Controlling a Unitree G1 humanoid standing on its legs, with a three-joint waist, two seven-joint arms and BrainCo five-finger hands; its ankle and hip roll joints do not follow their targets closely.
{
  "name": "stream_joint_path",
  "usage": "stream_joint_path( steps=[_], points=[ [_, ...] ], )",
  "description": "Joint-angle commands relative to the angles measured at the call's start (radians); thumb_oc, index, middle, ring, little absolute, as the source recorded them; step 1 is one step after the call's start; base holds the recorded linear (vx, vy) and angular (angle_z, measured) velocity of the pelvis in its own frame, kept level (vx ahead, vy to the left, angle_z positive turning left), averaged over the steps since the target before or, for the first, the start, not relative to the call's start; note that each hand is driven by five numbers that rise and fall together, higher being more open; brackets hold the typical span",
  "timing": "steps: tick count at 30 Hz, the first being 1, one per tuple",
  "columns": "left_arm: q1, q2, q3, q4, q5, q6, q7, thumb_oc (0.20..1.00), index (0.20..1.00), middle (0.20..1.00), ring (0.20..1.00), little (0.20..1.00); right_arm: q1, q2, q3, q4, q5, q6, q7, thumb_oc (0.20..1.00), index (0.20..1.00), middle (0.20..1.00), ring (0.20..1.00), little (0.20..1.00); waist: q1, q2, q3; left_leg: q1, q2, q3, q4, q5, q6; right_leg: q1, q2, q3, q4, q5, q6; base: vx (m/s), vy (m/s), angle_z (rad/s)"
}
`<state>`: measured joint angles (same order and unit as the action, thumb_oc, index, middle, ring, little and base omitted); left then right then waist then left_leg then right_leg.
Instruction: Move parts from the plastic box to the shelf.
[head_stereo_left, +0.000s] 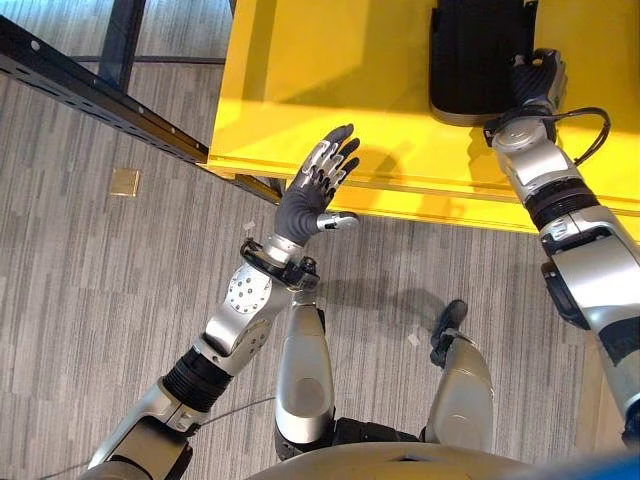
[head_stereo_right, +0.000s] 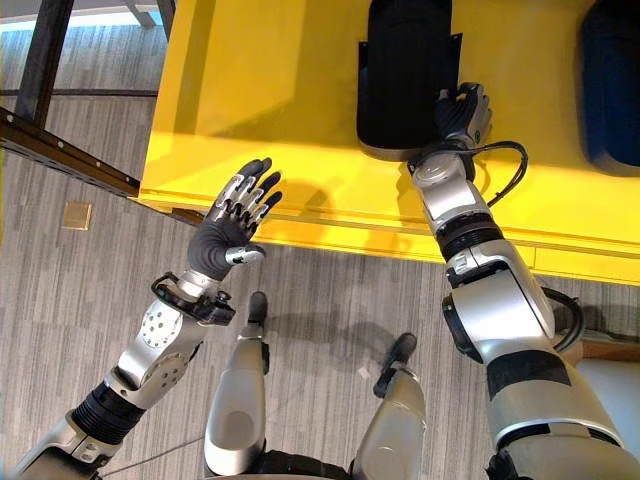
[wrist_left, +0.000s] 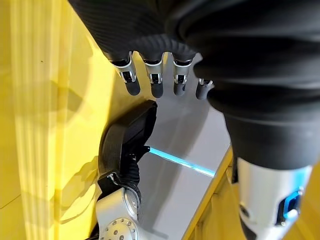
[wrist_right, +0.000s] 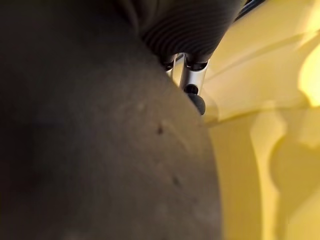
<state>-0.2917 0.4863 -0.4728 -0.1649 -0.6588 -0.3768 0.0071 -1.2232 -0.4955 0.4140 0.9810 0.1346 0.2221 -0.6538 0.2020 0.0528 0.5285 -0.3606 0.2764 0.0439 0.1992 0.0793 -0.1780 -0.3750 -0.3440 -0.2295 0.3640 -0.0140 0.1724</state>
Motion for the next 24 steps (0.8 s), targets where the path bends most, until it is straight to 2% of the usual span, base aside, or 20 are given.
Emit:
stream_joint_path(
  steps=[1, 13, 24],
  points=[
    [-0.009, 0.003, -0.029, -0.108, -0.030, -0.039, -0.004, 1.000, 1.000, 1.000, 1.000, 1.000, -0.150, -0.080, 0.046, 0.004, -0.032, -0.034, -0.054, 0.200, 0.200, 0.200, 0.200, 0.200, 0.010, 0.020, -0.008, 0.015, 0.000, 0.114, 0.024, -0.001, 0.058, -0.030, 0.030, -0.058, 0.118, -0.051, -0.043, 0.04, -0.009, 0.01],
    [0.000, 0.011, -0.042, -0.115, -0.042, -0.040, -0.020, 1.000, 1.000, 1.000, 1.000, 1.000, -0.165, -0.132, 0.066, 0.019, -0.082, -0.038, -0.075, 0.200, 0.200, 0.200, 0.200, 0.200, 0.002, 0.032, -0.008, 0.008, -0.002, 0.115, 0.034, -0.009, 0.059, -0.050, 0.030, -0.045, 0.145, -0.067, -0.047, 0.03, -0.010, 0.00],
    [0.009, 0.015, -0.041, -0.116, -0.061, -0.035, -0.035, 1.000, 1.000, 1.000, 1.000, 1.000, -0.174, -0.164, 0.096, 0.009, -0.188, -0.045, -0.023, 0.200, 0.200, 0.200, 0.200, 0.200, -0.003, 0.039, -0.008, 0.009, 0.000, 0.115, 0.043, -0.015, 0.057, -0.060, 0.029, -0.034, 0.165, -0.077, -0.050, 0.01, -0.004, 0.00]
  ],
)
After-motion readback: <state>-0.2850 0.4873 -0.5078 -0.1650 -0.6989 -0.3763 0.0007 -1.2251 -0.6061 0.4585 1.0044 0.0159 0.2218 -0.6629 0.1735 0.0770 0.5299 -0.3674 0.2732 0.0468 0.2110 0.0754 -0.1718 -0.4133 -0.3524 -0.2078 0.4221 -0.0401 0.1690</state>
